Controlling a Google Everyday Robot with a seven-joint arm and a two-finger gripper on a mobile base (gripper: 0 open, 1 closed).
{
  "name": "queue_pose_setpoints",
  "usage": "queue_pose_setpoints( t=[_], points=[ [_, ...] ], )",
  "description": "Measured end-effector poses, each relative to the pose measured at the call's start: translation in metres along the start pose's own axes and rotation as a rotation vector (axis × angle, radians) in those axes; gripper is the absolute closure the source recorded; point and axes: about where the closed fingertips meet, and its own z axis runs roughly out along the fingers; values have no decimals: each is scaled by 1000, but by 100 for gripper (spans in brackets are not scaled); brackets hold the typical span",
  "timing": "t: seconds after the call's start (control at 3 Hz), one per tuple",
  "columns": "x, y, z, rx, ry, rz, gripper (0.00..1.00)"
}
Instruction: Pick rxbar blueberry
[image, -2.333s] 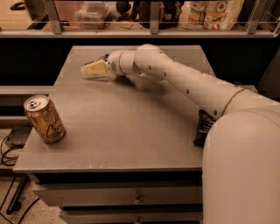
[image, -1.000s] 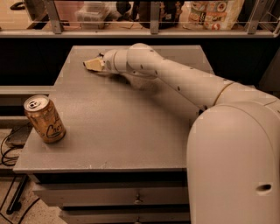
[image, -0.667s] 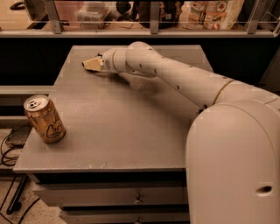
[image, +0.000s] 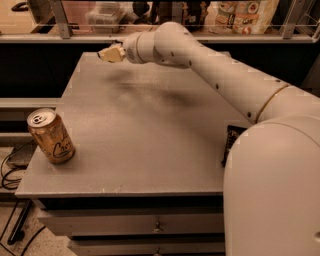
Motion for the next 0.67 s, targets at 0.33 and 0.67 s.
queue_pose_setpoints(
  t=[0.33,0.67],
  points=[
    [-53,-4,-27,-43,-53,-74,100],
    [-65,-5,-32,-52,-63,-87,100]
  ],
)
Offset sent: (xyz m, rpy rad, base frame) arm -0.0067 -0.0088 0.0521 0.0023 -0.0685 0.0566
